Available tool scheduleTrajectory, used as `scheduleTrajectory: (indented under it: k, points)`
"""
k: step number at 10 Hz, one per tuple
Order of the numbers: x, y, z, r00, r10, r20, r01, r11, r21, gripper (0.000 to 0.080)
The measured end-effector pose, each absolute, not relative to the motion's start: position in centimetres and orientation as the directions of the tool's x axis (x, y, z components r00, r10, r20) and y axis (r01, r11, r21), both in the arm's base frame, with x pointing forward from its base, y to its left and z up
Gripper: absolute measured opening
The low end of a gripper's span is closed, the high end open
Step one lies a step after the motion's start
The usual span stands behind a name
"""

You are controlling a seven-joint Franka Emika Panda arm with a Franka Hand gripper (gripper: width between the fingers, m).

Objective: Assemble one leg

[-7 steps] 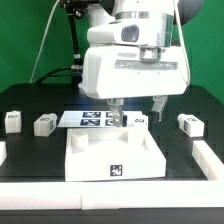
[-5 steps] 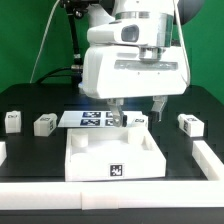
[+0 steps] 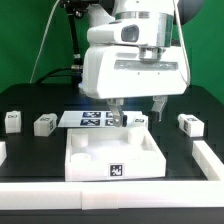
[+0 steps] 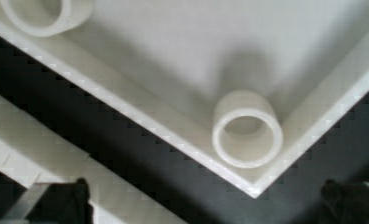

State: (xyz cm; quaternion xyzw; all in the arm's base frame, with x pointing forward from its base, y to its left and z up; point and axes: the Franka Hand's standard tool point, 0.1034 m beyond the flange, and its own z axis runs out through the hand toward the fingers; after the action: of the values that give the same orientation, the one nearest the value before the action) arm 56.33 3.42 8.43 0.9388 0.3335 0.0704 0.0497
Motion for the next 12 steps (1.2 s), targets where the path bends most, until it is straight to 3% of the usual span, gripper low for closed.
scheduleTrajectory:
  k: [4,6,11,12]
  points:
    - [56.3,3.4,8.4,0.768,0.633,0.099,0.619,-0.773,0.140,0.0650]
    - [55.1,3.0,7.7,0.672,0.737,0.073,0.724,-0.674,0.148,0.0650]
    - [52.6,1.3,7.3,0.407,0.913,-0.010,0.908,-0.404,0.111,0.0650]
    - [52.0,0.7,7.6,0.464,0.886,-0.001,0.881,-0.461,0.108,0.0650]
